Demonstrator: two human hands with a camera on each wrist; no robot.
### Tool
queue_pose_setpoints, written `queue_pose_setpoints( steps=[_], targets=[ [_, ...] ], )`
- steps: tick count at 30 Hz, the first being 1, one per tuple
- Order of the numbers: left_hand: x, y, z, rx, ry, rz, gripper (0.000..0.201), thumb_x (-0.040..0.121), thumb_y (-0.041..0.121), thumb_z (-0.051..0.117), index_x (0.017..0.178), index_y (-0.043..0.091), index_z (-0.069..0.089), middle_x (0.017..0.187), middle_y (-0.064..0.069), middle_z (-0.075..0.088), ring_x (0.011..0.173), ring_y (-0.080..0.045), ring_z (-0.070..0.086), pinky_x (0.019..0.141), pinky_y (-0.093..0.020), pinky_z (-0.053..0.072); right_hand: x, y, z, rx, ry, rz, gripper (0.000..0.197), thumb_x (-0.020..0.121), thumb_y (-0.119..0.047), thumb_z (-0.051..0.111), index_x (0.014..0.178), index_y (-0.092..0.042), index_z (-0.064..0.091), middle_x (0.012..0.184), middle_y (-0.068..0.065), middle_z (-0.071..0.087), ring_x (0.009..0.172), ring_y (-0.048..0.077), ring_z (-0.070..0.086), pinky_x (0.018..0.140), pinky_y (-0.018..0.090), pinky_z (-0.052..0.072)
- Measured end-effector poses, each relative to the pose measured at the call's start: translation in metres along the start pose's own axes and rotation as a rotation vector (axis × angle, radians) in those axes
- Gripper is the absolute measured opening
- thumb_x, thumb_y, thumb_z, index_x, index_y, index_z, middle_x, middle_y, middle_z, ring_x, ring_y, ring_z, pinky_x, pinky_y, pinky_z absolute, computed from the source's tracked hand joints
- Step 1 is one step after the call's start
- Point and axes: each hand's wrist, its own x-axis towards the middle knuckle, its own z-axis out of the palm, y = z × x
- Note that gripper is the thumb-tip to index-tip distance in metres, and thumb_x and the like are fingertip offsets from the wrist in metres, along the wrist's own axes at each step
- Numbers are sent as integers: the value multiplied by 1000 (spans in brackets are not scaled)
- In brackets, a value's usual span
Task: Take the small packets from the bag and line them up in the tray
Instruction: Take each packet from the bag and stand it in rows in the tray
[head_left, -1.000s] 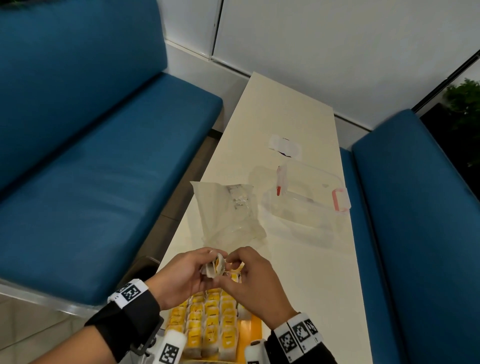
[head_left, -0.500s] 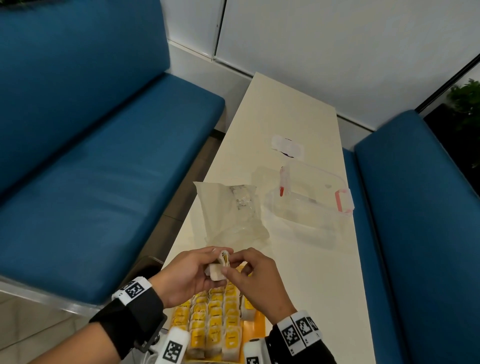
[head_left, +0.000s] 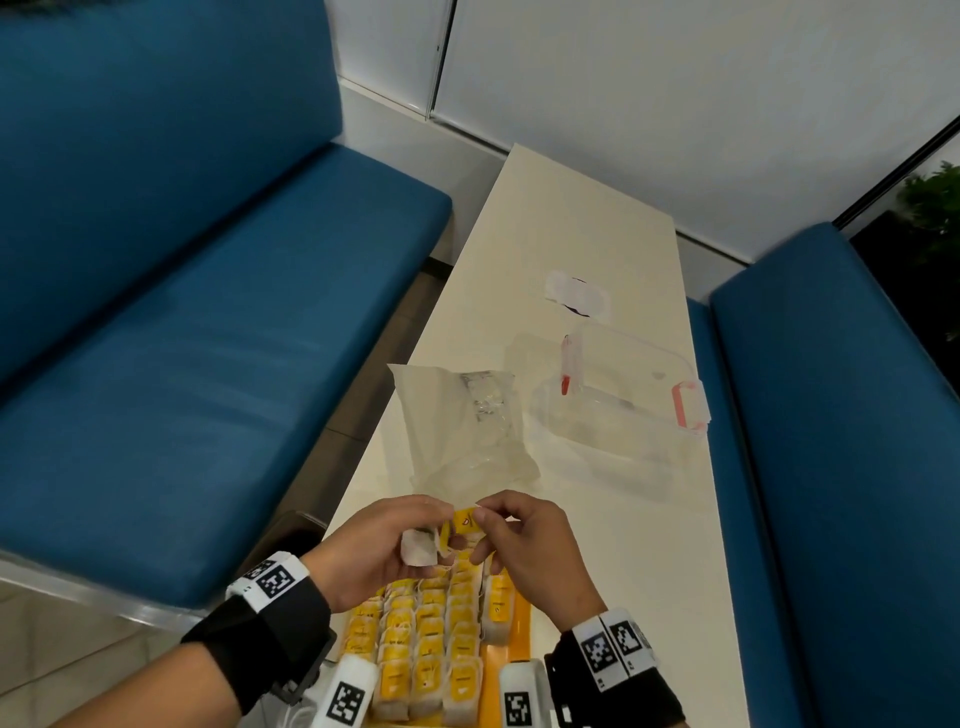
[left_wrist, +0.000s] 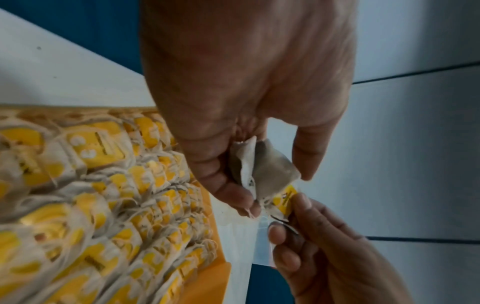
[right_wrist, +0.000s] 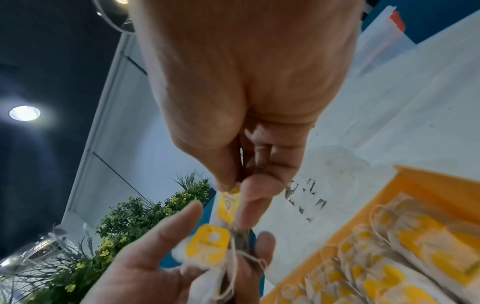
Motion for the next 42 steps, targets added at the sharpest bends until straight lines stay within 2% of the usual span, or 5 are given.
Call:
queue_pose_setpoints(
  steps=[4,18,28,36,42],
  targets=[
    [2,-2,-3,132,46,34,17,88,23,78,98,9,76,101,-16,74,90,-25,68,80,-39,53,5,-6,-5,0,4,-8,10,91,-6,66,91,-14,73,68,6,72,60,12,69,58,23,54],
    [1,-2,-8,48,-19,-26,30,97,18,60,124,8,70,115,-24,73,81,-22,69,63,-28,51,5,-25,-24,-232,45,-94,14,84,-15,75,78,-28,74,75,-11,70,56,0,55,58,14,42],
    [4,-15,-19,104,61,-42,27,101,22,56,119,11,74,110,-18,76,85,-23,69,67,-30,50,-9,-6,-35,-608,-15,-129,13,89,-20,66,90,-30,73,86,-17,66,68,-5,55,67,10,42],
    [5,-23,-18,147,75,-57,25,101,21,58,121,13,71,110,-17,76,89,-26,69,68,-31,54,-29,19,-34,-712,-355,6,13,86,-16,69,92,-23,78,85,-15,67,83,3,64,67,10,43],
    [8,-24,-17,179,92,-59,24,100,20,61,121,16,71,109,-16,77,89,-27,70,67,-31,53,-30,33,-26,-725,-608,148,13,86,-7,71,97,-8,78,66,-19,57,44,-15,53,43,4,35]
  ],
)
